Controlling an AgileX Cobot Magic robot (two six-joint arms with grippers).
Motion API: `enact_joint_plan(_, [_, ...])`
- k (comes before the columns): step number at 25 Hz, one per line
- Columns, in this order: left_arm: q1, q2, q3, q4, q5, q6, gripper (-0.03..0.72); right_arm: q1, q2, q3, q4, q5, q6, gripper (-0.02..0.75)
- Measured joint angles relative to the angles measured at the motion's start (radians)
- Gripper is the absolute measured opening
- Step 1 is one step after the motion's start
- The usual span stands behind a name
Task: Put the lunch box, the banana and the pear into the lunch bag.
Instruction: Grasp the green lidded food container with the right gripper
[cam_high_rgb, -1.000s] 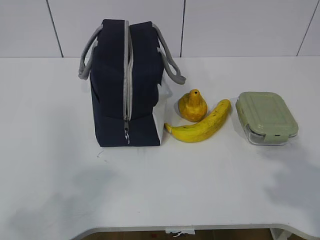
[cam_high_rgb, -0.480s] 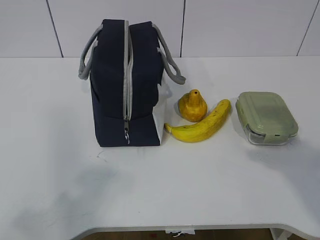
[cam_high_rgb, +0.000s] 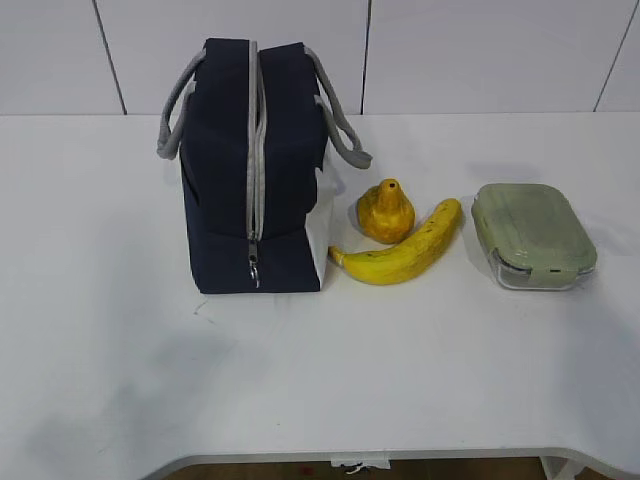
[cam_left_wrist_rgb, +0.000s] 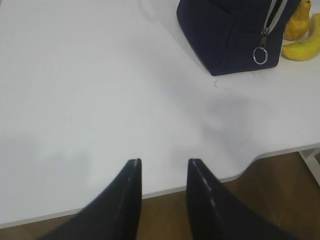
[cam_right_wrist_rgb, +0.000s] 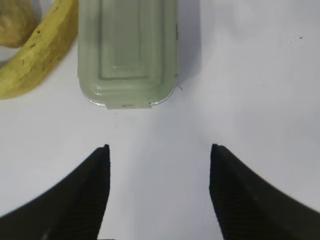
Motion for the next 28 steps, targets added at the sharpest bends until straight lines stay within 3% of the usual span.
enact_joint_plan(3, [0.0,0.0,0.0,0.0,0.0,0.0,0.236,-0.096,0.079,-0.056,0.145,0.027,-0.132,0.487])
enact_joint_plan(6, [0.0,0.0,0.0,0.0,0.0,0.0,0.236,-0.243,0.162,-0.098,0.366,0.084,-0.318,0.487])
enact_joint_plan(13, [0.0,0.0,0.0,0.0,0.0,0.0,0.237,-0.442,0.346,-0.11,0.684,0.217,-0.722,0.487])
enact_joint_plan(20, [0.0,0.0,0.0,0.002,0.0,0.0,0.237,-0.491,0.615,-0.194,0.919,0.273,-0.948,0.486])
enact_joint_plan(28, [0.0,0.0,0.0,0.002,0.0,0.0,0.237,-0.493,0.826,-0.334,1.01,0.269,-0.967,0.486])
